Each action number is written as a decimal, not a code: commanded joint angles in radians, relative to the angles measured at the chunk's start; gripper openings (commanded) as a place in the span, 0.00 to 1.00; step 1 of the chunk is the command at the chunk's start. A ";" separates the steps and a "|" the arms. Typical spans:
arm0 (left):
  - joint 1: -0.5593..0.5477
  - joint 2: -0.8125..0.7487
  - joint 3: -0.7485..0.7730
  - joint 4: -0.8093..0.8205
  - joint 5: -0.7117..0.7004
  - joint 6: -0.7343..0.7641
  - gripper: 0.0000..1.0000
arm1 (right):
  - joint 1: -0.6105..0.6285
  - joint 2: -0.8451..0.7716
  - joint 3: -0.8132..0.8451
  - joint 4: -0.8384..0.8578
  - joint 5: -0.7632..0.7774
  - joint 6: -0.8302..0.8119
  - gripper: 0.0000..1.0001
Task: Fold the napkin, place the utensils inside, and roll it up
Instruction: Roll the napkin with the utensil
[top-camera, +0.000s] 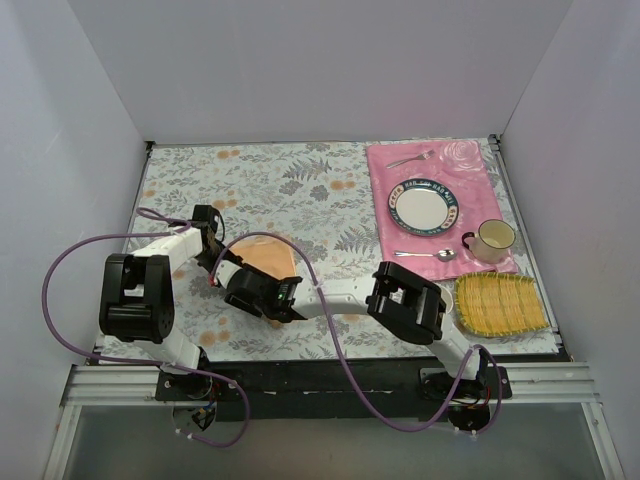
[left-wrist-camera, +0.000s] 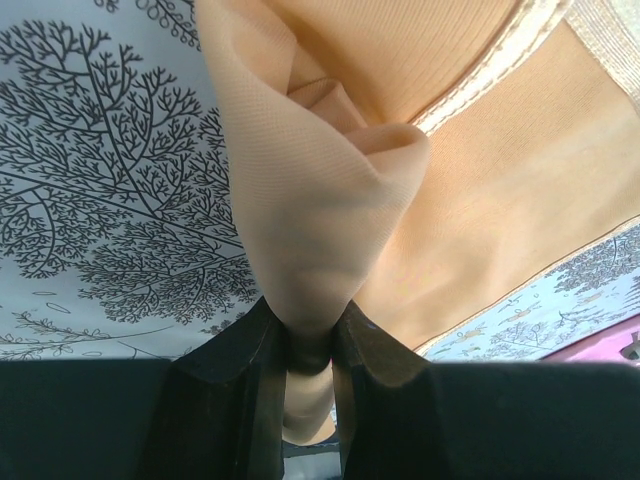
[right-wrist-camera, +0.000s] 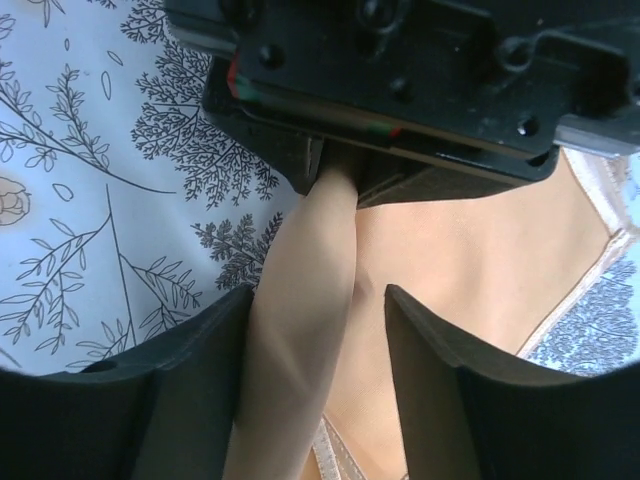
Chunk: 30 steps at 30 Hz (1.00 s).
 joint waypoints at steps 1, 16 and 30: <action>0.004 0.021 0.008 -0.048 0.006 0.002 0.00 | 0.009 0.043 0.006 0.020 0.105 -0.041 0.54; 0.008 -0.041 0.043 0.099 -0.063 0.170 0.45 | -0.056 0.044 0.054 -0.095 -0.230 0.116 0.01; 0.028 -0.197 0.065 0.112 -0.244 0.087 0.89 | -0.267 -0.002 -0.092 0.119 -0.835 0.586 0.01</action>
